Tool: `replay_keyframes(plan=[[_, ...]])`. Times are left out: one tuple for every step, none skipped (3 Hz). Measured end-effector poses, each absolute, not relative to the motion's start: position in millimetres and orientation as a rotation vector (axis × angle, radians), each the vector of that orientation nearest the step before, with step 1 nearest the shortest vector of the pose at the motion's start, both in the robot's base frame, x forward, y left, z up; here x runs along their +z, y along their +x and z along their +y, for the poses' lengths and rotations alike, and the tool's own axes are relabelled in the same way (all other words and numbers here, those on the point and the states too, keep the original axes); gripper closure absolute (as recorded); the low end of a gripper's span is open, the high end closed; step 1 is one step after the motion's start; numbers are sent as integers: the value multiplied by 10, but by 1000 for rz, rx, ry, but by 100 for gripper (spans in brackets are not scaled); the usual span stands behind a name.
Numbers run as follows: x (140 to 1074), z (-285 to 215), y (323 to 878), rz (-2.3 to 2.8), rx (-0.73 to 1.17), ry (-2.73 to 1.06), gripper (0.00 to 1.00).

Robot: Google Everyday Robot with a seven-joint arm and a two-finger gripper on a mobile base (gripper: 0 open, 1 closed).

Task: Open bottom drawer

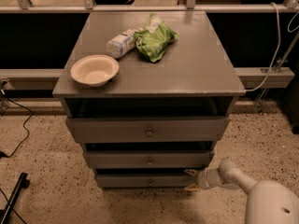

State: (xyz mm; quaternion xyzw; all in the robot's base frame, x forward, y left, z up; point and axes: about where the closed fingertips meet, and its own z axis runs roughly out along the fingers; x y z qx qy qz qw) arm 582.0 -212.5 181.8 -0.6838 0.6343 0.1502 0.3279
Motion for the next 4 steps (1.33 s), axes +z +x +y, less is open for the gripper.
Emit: replay_keyframes(plan=[[1855,-2109,5614,1651,416,-1818,72],[1910,-2103,5380,1634,435,-1832,95],[1946,-2103,5374,1634,435,-1832,100],[1945,-2097,5371,1634,437,-1832,74]])
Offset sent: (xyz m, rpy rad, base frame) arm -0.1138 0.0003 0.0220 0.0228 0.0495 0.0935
